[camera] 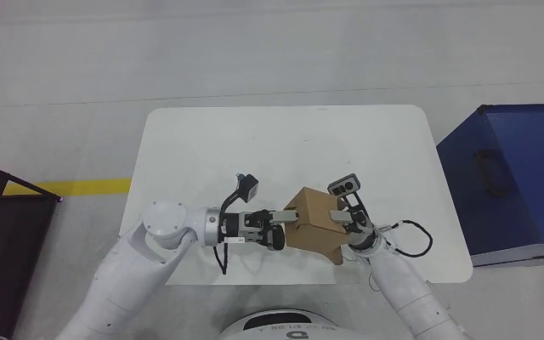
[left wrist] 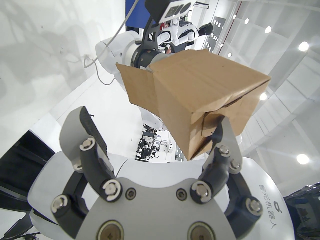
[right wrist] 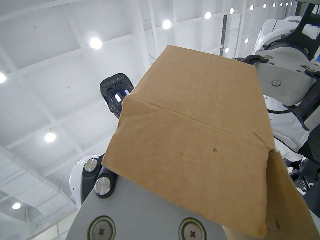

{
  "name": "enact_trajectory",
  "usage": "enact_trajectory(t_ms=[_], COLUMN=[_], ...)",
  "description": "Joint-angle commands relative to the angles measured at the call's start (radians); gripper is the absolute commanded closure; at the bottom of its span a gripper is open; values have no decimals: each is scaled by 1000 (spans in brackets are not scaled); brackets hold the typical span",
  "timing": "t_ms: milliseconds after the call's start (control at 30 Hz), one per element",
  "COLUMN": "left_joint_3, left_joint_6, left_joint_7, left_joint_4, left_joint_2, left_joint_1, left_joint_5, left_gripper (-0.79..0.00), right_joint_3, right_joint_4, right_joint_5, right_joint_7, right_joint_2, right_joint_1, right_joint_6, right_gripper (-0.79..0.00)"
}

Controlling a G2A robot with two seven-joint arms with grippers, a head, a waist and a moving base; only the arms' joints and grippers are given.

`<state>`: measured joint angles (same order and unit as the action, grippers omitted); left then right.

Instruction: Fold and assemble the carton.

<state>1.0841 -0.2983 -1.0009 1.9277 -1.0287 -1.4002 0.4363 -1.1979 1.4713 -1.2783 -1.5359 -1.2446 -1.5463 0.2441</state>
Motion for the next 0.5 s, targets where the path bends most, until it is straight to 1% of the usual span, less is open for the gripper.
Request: enact_trajectory(t_ms=[0,467], left_joint_3=[-4,-38], left_joint_6=[1,-1], left_joint_7=[3,17], left_joint_4=[0,-8], left_joint_2=[0,-3], left_joint_1=[1,33], left_joint_5=[0,13], left_gripper=[-757,-776], right_joint_3=[3,18], right_joint_4=[-3,-26], right_joint_5=[0,1], right_joint_7=[0,0], right_joint_2=[-1,-8], right_joint_1=[4,26], right_joint_6=[0,2], right_gripper=[0,0])
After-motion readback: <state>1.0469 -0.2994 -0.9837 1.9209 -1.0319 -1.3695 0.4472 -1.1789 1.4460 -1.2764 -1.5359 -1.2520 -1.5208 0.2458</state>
